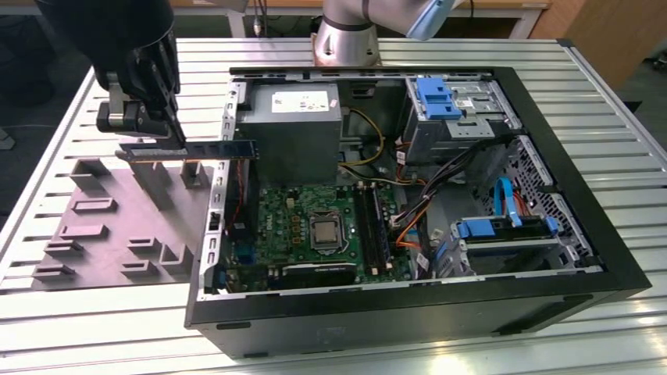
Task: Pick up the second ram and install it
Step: 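Pick up the second ram and move it above second insertion slot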
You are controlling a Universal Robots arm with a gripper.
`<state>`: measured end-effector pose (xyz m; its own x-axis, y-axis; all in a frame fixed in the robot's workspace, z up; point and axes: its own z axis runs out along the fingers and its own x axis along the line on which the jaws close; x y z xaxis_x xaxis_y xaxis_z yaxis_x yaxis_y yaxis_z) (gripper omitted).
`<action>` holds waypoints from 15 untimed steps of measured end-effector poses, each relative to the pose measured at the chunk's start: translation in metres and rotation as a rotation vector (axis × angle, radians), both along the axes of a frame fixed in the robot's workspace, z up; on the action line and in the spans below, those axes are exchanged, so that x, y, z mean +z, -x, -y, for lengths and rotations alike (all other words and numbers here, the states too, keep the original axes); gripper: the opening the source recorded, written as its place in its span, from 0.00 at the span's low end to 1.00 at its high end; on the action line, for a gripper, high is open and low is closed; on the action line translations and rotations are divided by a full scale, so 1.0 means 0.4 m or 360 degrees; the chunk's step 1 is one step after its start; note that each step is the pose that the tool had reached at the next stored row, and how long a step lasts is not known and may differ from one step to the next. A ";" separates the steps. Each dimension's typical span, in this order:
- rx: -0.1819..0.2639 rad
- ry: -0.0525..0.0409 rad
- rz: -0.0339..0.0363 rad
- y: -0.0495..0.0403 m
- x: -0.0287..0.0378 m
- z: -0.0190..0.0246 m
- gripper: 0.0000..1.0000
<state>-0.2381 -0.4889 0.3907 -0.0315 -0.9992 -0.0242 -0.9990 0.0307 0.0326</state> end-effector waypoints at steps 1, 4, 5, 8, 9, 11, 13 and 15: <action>0.0000 0.0000 0.0000 -0.001 0.000 0.000 0.12; 0.0000 0.0000 0.0000 -0.003 0.000 0.000 0.12; 0.0000 0.0000 0.0000 -0.004 0.000 0.000 0.12; 0.0000 0.0000 0.0000 -0.006 0.000 0.000 0.12; 0.0000 0.0000 0.0000 -0.007 0.000 0.000 0.12; 0.0000 0.0000 0.0000 -0.009 0.000 0.000 0.12; 0.0000 0.0000 0.0000 -0.010 0.000 0.000 0.12; 0.0000 0.0000 0.0000 -0.012 0.000 0.000 0.12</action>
<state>-0.2335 -0.4889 0.3907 -0.0315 -0.9992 -0.0242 -0.9990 0.0307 0.0326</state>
